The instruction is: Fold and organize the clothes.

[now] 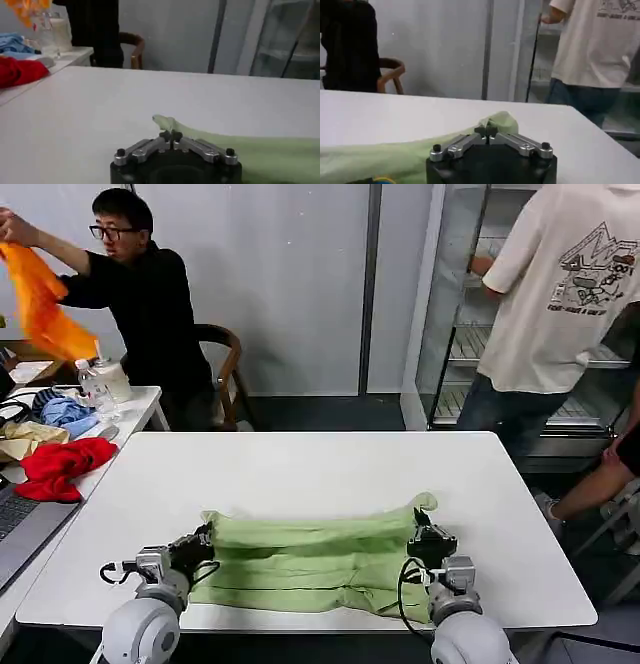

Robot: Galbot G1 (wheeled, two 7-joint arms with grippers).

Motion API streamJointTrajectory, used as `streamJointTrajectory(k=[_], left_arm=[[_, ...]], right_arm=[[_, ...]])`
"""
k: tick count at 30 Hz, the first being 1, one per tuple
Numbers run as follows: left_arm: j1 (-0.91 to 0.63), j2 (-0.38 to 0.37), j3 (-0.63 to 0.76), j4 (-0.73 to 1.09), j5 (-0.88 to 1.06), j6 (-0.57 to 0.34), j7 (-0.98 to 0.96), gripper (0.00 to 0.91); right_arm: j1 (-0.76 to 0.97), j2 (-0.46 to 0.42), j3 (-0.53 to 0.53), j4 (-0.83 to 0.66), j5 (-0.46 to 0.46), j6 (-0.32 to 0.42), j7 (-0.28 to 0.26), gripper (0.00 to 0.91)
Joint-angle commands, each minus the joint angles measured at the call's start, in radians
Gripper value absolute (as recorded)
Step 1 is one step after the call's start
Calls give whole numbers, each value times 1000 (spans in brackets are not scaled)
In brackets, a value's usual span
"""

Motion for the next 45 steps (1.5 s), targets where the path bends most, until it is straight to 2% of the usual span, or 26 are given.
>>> streamJointTrajectory(k=[1, 9, 23, 24, 25, 26, 27, 29, 34, 41, 45], left_arm=[[23, -6, 1, 2, 2, -4, 1, 20], [30, -14, 6, 7, 7, -6, 2, 20], [62, -14, -4, 13, 12, -17, 8, 20], [64, -17, -4, 16, 13, -20, 7, 635], [65, -20, -4, 20, 16, -19, 5, 907], [66, -21, -3, 21, 15, -14, -1, 907], [65, -26, -5, 21, 8, 6, -3, 907], [65, -30, -4, 26, -7, 6, -1, 907], [64, -29, -11, 19, -4, 7, -7, 907], [59, -26, -22, 7, -3, 7, -12, 907], [36, -17, -50, -23, 34, 6, -18, 907]], right_arm=[[-57, -2, 1, 27, -16, -5, 30, 0], [-115, 7, 0, 60, -39, -10, 39, 0], [-120, 24, -11, -32, -43, 34, 48, 0], [-115, 26, -11, -52, -45, 41, 47, 0], [-109, 28, -13, -69, -45, 46, 53, 81], [-104, 29, -15, -78, -44, 46, 57, 413], [-95, 32, -18, -100, -41, 44, 75, 907], [-82, 37, -23, -132, -40, 44, 106, 907], [-64, 41, -20, -146, -29, 42, 123, 907], [-54, 39, -21, -131, -27, 42, 122, 907], [-44, 34, -19, -66, -39, 37, 119, 907]])
